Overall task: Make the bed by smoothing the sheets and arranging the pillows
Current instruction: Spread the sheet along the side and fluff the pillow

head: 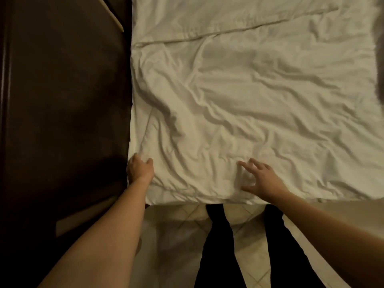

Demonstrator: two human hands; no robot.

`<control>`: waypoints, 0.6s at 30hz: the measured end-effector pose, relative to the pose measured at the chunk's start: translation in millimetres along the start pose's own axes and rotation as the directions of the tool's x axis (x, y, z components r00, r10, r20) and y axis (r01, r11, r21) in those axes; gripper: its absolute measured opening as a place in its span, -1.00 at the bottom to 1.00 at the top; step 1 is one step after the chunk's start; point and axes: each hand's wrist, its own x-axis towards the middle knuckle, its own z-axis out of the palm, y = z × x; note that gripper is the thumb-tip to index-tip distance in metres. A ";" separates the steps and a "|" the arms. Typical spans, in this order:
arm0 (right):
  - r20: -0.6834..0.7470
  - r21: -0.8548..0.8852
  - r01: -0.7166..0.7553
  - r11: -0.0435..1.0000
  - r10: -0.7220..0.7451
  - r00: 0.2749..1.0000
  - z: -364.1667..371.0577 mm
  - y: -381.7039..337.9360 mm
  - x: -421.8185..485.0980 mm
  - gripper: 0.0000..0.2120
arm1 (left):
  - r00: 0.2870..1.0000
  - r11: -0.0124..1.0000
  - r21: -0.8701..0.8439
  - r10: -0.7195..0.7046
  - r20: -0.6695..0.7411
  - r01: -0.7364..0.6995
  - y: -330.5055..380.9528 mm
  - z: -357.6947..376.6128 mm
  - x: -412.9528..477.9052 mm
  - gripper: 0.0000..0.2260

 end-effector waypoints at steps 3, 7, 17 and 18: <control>0.058 -0.162 -0.018 0.987 0.027 0.998 21.1 -0.9 1.2 0.11 | 0.998 0.997 0.034 0.066 -0.008 -0.066 -12.5 3.3 8.3 -0.57; 0.018 -0.244 -0.036 0.969 0.041 0.999 36.3 -8.2 10.3 0.04 | 0.965 0.918 0.335 0.251 -0.079 -0.211 -31.0 -12.9 2.8 -0.86; 0.185 -0.182 0.000 0.983 0.035 0.982 41.1 -37.4 7.4 -0.06 | 0.984 0.638 0.764 -0.055 0.167 -0.093 -57.8 -20.4 -34.4 -0.65; 0.190 -0.162 0.009 0.987 0.022 0.982 37.2 -38.6 6.2 -0.09 | 0.988 0.673 0.738 -0.072 0.136 -0.052 -56.4 -20.0 -33.9 -0.65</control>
